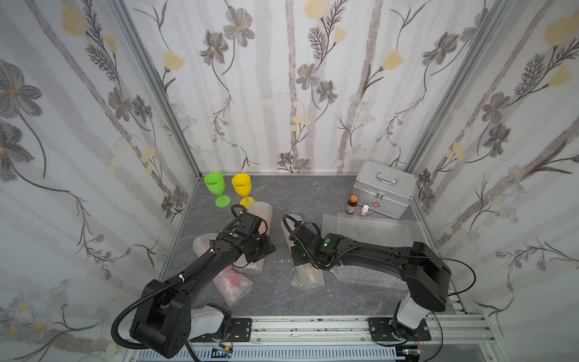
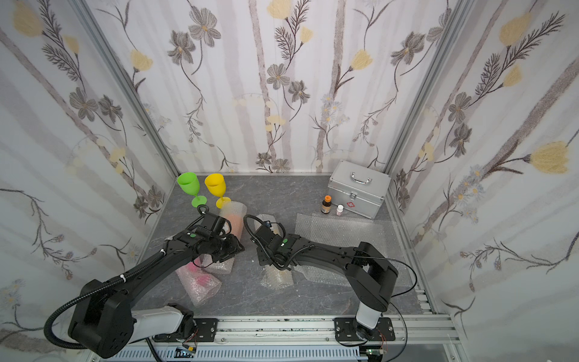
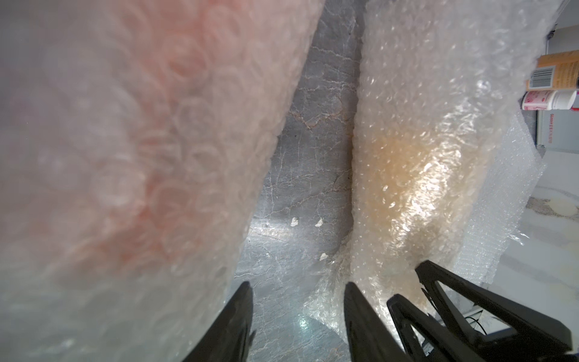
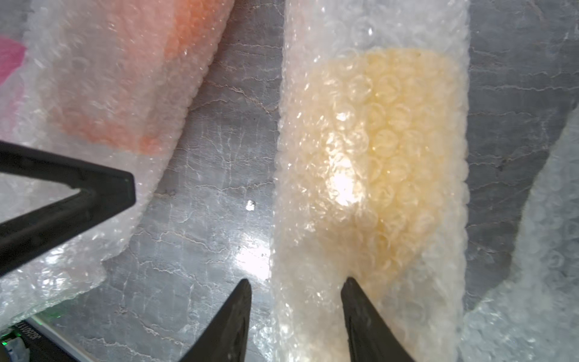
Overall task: Unpack wine glasses from bubble wrap
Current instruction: Adjust the bubble wrap at the center of the board.
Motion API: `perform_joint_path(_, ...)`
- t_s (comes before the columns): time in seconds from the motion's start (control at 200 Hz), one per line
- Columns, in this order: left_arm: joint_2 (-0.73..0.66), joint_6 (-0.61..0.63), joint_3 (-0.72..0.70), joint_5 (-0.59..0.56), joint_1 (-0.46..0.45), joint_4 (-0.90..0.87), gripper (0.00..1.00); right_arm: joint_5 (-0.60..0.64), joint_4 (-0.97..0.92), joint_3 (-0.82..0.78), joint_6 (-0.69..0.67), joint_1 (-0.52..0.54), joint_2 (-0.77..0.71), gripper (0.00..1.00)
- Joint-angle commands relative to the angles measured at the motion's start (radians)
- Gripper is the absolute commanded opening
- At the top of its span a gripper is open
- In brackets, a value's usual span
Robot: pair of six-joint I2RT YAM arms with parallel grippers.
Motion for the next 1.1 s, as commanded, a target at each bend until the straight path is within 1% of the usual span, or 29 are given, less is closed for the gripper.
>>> perform_joint_path(0.0,0.003,-0.013,-0.002,0.012,0.0,0.035,0.49,0.036,-0.026,-0.012,-0.001,-0.015,-0.008,0.49)
perform_joint_path(0.065,0.013,-0.015,0.0,0.023,0.0,0.045,0.5,0.038,-0.023,-0.03,-0.002,-0.031,-0.017,0.47)
perform_joint_path(0.15,0.025,-0.021,0.002,0.036,0.0,0.059,0.49,0.037,-0.014,-0.059,-0.006,-0.055,-0.033,0.39)
perform_joint_path(0.255,0.038,-0.022,0.01,0.043,0.0,0.067,0.49,0.034,-0.004,-0.091,-0.014,-0.089,-0.058,0.35)
perform_joint_path(0.385,0.059,-0.033,0.02,0.066,-0.001,0.096,0.49,0.021,0.024,-0.148,-0.017,-0.133,-0.095,0.24)
perform_joint_path(0.445,0.073,-0.045,0.022,0.077,-0.008,0.117,0.49,0.01,0.044,-0.179,-0.016,-0.153,-0.113,0.2)
perform_joint_path(0.545,0.103,-0.063,0.033,0.089,-0.036,0.149,0.49,-0.01,0.075,-0.222,-0.01,-0.184,-0.138,0.15)
perform_joint_path(0.655,0.147,-0.082,0.052,0.093,-0.086,0.189,0.5,-0.062,0.137,-0.278,-0.002,-0.22,-0.165,0.13)
perform_joint_path(0.799,0.205,-0.133,0.05,0.105,-0.142,0.304,0.51,-0.137,0.219,-0.344,0.009,-0.258,-0.187,0.11)
perform_joint_path(0.879,0.239,-0.151,0.053,0.114,-0.16,0.367,0.53,-0.176,0.262,-0.376,0.018,-0.271,-0.196,0.11)
perform_joint_path(0.939,0.268,-0.168,0.053,0.141,-0.169,0.417,0.56,-0.206,0.294,-0.398,0.023,-0.272,-0.203,0.1)
perform_joint_path(0.954,0.274,-0.173,0.054,0.149,-0.171,0.431,0.56,-0.213,0.302,-0.404,0.024,-0.299,-0.205,0.1)
perform_joint_path(0.994,0.292,-0.187,0.051,0.167,-0.176,0.479,0.58,-0.227,0.32,-0.417,0.028,-0.31,-0.207,0.1)
perform_joint_path(1.094,0.335,-0.219,0.054,0.199,-0.19,0.559,0.59,-0.253,0.352,-0.43,0.036,-0.325,-0.213,0.11)
